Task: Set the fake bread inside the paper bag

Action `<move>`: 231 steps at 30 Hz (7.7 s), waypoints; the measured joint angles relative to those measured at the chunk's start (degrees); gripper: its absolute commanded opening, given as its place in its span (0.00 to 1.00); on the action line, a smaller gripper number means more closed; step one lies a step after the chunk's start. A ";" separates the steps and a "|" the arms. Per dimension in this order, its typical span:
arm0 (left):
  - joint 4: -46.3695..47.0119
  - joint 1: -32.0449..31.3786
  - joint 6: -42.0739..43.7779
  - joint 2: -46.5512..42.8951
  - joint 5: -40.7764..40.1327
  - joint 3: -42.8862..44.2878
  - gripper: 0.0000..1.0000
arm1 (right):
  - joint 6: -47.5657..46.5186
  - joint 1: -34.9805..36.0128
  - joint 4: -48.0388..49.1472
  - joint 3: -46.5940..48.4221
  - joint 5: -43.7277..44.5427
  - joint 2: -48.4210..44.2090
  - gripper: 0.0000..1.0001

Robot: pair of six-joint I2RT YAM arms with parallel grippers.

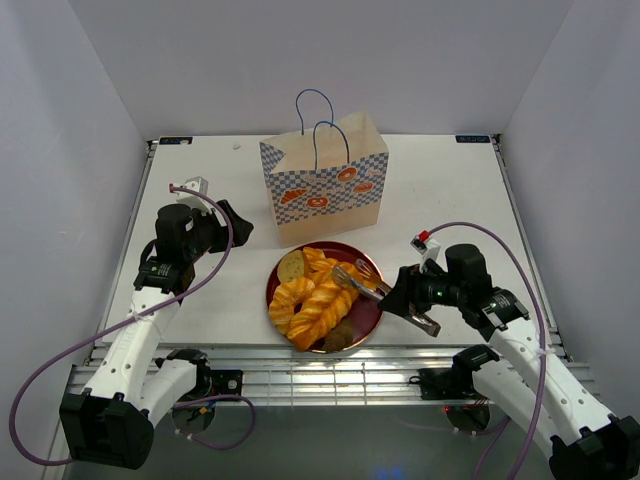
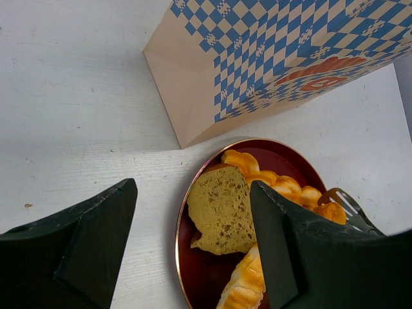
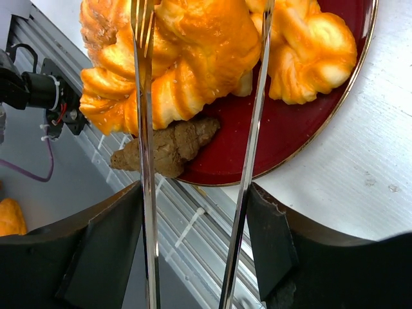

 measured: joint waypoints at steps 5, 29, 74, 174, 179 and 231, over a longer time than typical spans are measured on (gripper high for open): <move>0.00 0.00 0.00 0.00 0.07 0.00 0.81 | 0.39 0.00 1.42 0.00 -1.09 1.33 0.65; 0.00 0.00 -0.07 0.00 0.11 0.00 0.81 | -1.40 0.04 -2.97 5.66 -0.61 3.21 0.08; -1.33 0.00 -3.50 -1.88 -9.14 0.00 0.78 | -3.65 0.04 -13.49 55.76 0.87 21.88 0.08; 0.00 0.00 -5.16 1.60 0.68 0.00 0.78 | -2.19 -6.56 16.31 50.01 5.09 41.33 0.29; 0.00 0.00 -5.16 1.60 0.92 0.00 0.78 | -2.62 -6.27 16.09 48.85 5.70 41.33 0.52; -0.02 0.00 -5.03 1.79 0.48 0.00 0.78 | -4.26 -6.32 -1.11 27.67 3.37 6.21 0.57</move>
